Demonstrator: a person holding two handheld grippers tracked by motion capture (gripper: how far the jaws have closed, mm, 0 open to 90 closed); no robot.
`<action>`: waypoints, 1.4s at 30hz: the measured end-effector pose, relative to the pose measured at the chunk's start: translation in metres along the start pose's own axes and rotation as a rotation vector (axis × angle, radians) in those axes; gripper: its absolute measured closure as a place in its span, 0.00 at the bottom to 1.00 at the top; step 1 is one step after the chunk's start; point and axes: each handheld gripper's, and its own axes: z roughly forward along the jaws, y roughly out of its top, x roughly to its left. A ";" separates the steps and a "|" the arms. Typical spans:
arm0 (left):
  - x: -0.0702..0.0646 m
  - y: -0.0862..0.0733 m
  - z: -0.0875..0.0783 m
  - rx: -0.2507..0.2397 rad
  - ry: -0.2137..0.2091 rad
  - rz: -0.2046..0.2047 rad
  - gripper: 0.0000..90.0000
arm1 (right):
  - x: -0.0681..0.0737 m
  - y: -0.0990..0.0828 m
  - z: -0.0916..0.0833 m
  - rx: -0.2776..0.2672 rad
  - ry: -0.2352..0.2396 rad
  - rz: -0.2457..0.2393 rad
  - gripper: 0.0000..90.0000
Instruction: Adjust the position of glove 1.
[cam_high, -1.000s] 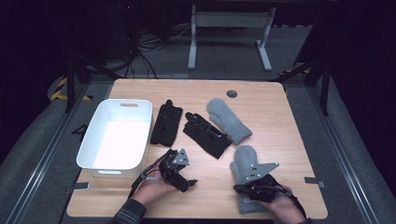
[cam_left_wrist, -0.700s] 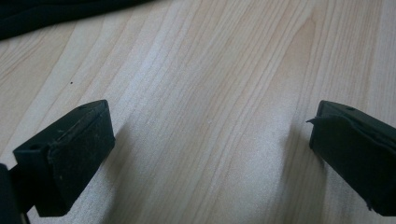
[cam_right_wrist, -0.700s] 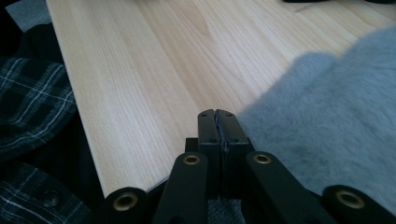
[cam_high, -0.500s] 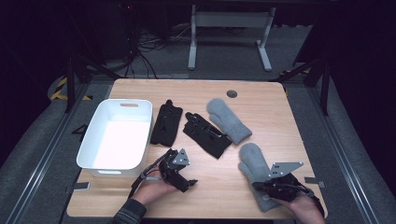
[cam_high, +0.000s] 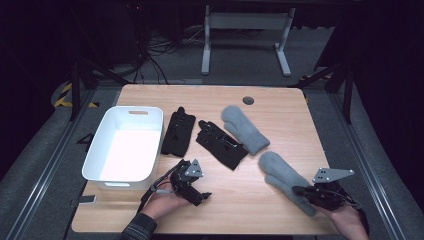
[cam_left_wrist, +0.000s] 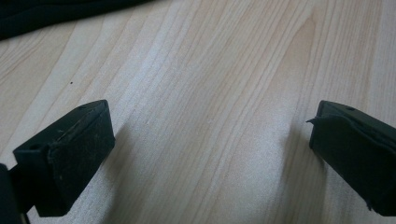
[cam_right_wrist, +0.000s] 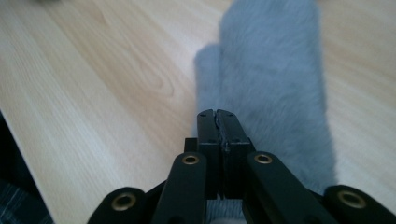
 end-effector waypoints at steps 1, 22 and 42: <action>0.000 0.000 0.000 0.000 0.000 0.000 0.00 | -0.001 0.004 0.000 -0.013 -0.012 -0.001 0.90; 0.000 0.000 0.000 0.000 0.001 0.000 0.00 | -0.017 0.023 0.042 0.035 -0.053 -0.011 0.97; 0.000 0.000 0.000 0.000 0.001 0.000 0.00 | 0.053 0.070 0.064 -0.026 0.147 -0.162 0.98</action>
